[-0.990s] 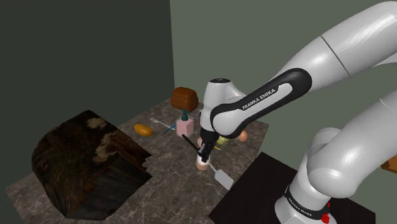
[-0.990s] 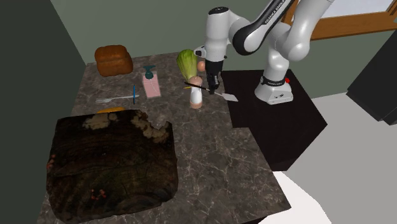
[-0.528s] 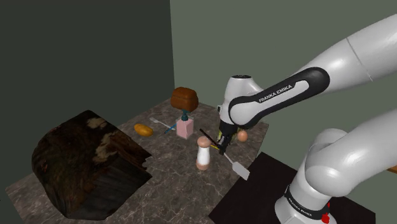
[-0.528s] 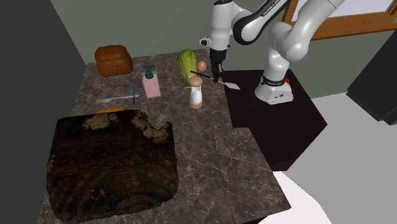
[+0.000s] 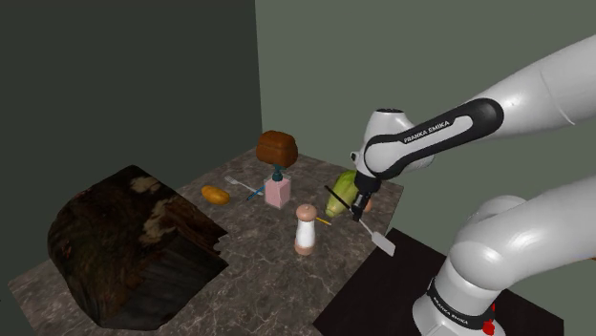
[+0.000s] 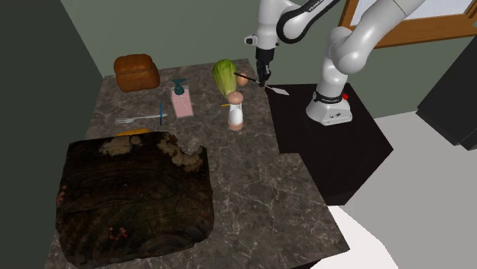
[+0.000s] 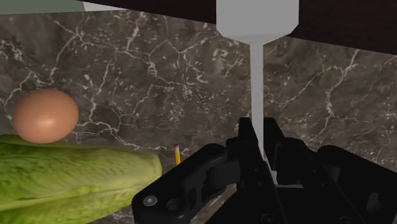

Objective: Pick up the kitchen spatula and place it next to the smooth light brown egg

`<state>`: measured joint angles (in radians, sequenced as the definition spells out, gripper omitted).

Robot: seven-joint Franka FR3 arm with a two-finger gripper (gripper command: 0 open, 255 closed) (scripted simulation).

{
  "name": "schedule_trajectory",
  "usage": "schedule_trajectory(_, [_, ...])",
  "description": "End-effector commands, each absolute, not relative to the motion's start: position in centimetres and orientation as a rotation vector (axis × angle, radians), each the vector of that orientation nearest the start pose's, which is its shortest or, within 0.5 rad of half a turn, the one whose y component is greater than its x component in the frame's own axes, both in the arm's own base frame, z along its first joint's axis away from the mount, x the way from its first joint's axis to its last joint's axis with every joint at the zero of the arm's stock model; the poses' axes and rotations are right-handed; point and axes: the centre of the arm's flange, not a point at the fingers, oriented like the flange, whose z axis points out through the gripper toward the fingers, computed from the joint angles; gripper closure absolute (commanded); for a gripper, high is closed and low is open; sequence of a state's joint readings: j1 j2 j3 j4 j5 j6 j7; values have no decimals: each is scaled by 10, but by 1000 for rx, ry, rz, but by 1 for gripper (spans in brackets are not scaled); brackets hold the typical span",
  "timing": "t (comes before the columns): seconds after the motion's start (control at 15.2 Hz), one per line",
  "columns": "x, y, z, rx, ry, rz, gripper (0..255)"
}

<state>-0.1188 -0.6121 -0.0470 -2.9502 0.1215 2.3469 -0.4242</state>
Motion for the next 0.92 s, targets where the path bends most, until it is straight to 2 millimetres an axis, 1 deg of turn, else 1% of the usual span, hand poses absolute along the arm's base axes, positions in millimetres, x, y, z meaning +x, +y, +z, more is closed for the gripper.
schedule_trajectory(0.0, [303, -54, 319, -3021, -277, -60, 255])
schedule_trajectory(0.86, [303, -54, 251, -3021, -277, -60, 255])
